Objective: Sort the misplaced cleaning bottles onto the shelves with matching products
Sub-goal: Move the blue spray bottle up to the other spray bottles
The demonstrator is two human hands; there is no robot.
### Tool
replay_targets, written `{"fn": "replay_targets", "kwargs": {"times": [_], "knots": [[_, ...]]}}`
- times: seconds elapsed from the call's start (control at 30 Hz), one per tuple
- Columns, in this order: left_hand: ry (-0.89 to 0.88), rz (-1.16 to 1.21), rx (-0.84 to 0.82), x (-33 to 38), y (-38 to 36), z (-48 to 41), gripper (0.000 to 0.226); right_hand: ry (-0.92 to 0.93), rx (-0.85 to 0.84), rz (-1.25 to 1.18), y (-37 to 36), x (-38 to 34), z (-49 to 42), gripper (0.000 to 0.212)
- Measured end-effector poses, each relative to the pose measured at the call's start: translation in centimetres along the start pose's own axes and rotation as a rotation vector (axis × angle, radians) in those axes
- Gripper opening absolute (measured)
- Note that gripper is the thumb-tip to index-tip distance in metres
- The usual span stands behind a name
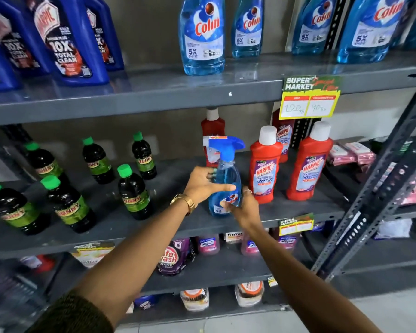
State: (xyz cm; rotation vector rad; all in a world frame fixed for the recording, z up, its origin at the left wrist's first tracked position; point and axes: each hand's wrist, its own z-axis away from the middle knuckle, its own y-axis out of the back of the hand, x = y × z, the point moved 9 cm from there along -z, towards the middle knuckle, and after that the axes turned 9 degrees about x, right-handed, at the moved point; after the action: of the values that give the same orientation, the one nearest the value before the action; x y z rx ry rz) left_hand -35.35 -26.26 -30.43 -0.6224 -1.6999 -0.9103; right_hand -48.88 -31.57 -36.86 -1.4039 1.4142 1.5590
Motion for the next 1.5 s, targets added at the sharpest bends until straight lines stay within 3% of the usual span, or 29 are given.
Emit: {"fn": "replay_targets", "kwargs": {"times": [0.23, 0.57, 0.63, 0.77, 1.0, 1.07, 1.2, 1.3, 1.5], "knots": [[-0.12, -0.005, -0.003, 4.8, 2.4, 4.6, 0.035, 0.143, -0.133, -0.058, 2.1, -4.8, 3.9, 0.049], [-0.419, 0.063, -0.03, 23.0, 4.3, 10.2, 0.026, 0.375, -0.185, -0.217, 11.5, -19.7, 8.7, 0.052], [-0.469, 0.084, -0.026, 26.3, 4.2, 9.2, 0.034, 0.432, -0.165, -0.261, 13.7, -22.4, 7.7, 0.052], [-0.511, 0.149, 0.041, 33.8, 3.6, 6.5, 0.077, 0.542, -0.087, -0.345, 18.8, -29.1, 4.7, 0.054], [-0.546, 0.232, 0.14, 42.5, 1.2, 0.3, 0.036, 0.646, -0.064, -0.349, 23.2, -36.5, -4.2, 0.024], [-0.56, 0.179, 0.177, 43.3, 0.3, -2.5, 0.037, 0.626, -0.064, -0.35, 23.7, -36.7, -7.4, 0.025], [-0.58, 0.078, 0.251, 42.5, -1.6, -7.3, 0.058, 0.576, -0.083, -0.334, 22.7, -34.7, -13.2, 0.019], [-0.57, 0.06, 0.229, 41.2, -2.5, -9.1, 0.042, 0.536, -0.082, -0.302, 21.4, -33.5, -15.6, 0.017], [-0.51, 0.091, 0.221, 39.1, -2.7, -11.1, 0.032, 0.456, -0.112, -0.27, 19.8, -31.7, -17.9, 0.039]]}}
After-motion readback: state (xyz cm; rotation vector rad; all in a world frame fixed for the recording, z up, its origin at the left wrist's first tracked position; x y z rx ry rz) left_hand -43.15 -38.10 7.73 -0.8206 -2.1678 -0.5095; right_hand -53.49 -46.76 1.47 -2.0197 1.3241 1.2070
